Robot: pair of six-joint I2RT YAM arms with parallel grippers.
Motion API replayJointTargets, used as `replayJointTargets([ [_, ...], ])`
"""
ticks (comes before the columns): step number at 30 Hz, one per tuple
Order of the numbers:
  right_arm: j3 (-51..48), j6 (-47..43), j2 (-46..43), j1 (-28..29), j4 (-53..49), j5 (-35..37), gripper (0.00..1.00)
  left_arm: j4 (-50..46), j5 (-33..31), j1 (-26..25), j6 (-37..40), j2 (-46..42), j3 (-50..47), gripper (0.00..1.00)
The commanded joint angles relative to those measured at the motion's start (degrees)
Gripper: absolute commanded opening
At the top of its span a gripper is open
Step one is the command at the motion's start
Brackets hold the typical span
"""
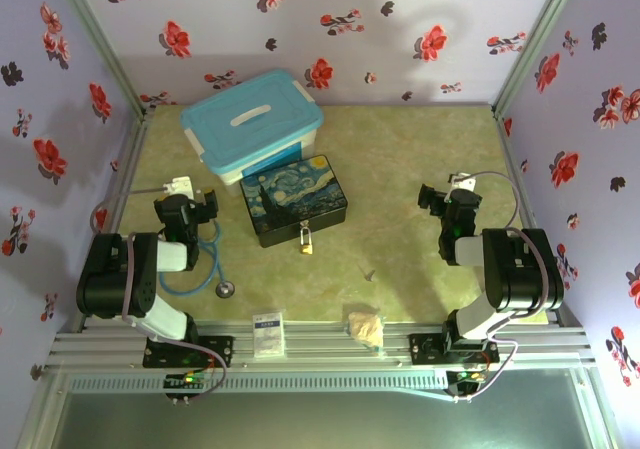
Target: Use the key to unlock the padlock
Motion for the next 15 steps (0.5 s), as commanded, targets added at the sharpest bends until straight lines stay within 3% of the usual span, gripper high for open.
replayJointTargets([
  [1,-0.43,-0.97,0.03,0.11,2.20,0.72,0.99,1.70,0.70,0.46,1.24,-0.41,0.94,1.00],
  [4,-1.08,-1.44,-0.99,0.12,2.76,-0.43,0.99,4.08,0.68,0.59,1.34,-1.41,-0.70,1.00],
  [7,-1.65,-1.83,-3.56,0.19,1.87,-0.84,0.99,-1.23,0.34,0.73,0.74,-6.81,-0.46,1.00],
  [15,2.58,-0.13,-17.62,0.89,-17.84,-2.29,0.99,-13.96,-2.31,0.81,-2.98,-23.93,-0.91,1.00],
])
